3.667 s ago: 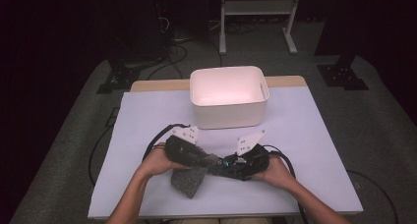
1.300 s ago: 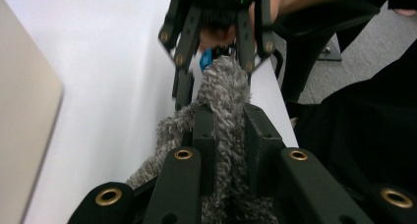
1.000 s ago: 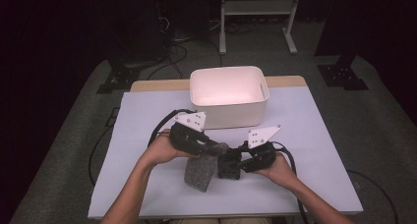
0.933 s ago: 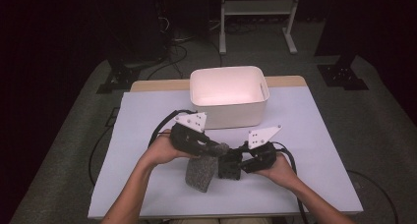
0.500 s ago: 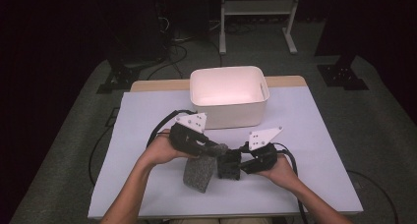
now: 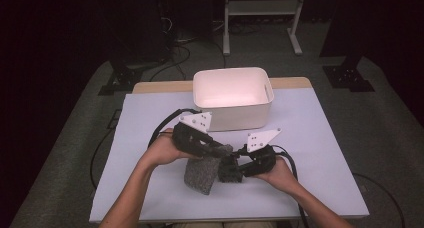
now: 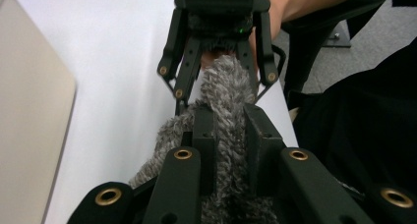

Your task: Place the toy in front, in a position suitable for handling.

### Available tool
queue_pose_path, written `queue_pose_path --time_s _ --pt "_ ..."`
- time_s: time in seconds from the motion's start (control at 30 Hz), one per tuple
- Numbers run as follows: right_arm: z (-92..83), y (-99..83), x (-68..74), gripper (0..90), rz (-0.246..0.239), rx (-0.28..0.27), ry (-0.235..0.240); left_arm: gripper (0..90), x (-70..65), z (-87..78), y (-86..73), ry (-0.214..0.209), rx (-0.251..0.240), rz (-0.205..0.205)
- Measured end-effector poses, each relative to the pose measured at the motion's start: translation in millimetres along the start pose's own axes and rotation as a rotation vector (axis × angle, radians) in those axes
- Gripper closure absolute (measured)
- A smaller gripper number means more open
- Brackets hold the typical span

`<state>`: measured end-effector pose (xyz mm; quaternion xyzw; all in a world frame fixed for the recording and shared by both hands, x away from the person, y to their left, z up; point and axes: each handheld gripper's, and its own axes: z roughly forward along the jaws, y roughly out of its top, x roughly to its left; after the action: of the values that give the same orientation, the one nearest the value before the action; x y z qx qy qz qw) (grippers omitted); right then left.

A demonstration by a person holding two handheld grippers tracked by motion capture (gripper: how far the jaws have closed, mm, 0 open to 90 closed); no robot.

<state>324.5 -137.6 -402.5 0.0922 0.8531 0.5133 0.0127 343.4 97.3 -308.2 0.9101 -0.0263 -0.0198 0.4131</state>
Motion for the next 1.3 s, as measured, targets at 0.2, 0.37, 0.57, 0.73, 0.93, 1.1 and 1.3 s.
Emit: queue_pose_path --time_s 0.2,0.37,0.57,0.73,0.93,1.1,1.3 --pt "-3.6 -1.1 1.3 59.6 -0.023 0.013 -0.01 77.5 0.4 -3.2 -2.7 0.011 0.011 -0.002" --pt "-3.5 -0.4 3.4 59.9 -0.041 0.015 -0.019 77.5 0.6 3.1 3.6 -0.015 0.008 0.001" --pt "-8.2 -1.9 4.6 60.0 -0.047 0.022 -0.026 77.3 0.4 6.8 9.7 -0.014 0.008 0.017" --pt "-13.4 -3.7 3.7 60.0 -0.049 0.026 -0.029 77.0 1.3 4.1 5.9 -0.007 0.011 0.008" --pt "-22.1 -8.6 0.9 60.1 -0.023 0.023 -0.032 77.1 2.2 6.9 -5.7 -0.008 0.034 -0.012" --pt "-26.0 -12.4 0.4 60.0 -0.015 0.012 -0.037 77.0 3.7 9.8 -17.4 -0.014 0.022 -0.044" --pt "-27.6 -13.3 0.6 59.8 -0.01 0.012 -0.042 77.0 4.5 13.5 -21.7 -0.023 0.027 -0.054"
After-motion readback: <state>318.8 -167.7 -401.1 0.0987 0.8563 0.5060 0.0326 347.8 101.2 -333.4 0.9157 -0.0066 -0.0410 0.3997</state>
